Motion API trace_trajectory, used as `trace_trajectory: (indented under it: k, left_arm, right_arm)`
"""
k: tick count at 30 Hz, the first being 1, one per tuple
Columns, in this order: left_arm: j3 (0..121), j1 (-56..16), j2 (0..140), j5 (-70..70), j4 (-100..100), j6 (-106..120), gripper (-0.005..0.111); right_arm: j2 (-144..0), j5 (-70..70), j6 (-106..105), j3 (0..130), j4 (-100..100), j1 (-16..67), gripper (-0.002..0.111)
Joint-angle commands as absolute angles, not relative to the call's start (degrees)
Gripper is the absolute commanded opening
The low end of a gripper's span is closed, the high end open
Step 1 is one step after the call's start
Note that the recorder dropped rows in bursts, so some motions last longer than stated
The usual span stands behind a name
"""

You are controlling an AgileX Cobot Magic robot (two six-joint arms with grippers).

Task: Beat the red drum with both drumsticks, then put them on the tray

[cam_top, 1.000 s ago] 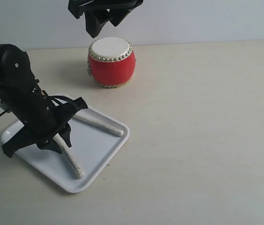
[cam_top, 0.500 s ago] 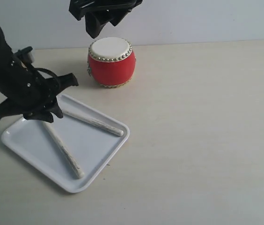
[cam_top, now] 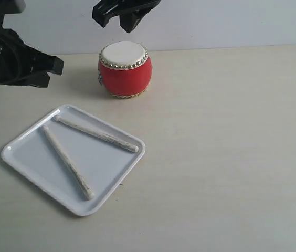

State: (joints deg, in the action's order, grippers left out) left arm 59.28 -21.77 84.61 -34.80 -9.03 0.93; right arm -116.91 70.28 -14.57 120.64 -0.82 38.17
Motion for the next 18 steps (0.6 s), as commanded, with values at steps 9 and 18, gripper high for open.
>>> trace_trajectory:
  k: [9, 18]
  left_arm:
    - [55.32, -21.61, 71.11, -27.53, -2.79, 2.54, 0.000]
    - [42.25, -21.61, 58.64, -12.70, 0.00, 2.54, 0.000]
  right_arm:
    - [-116.27, 69.96, -16.47, 120.88, 0.62, 37.99, 0.000]
    - [-112.93, 69.96, -19.23, 120.88, -3.90, 36.72, 0.000]
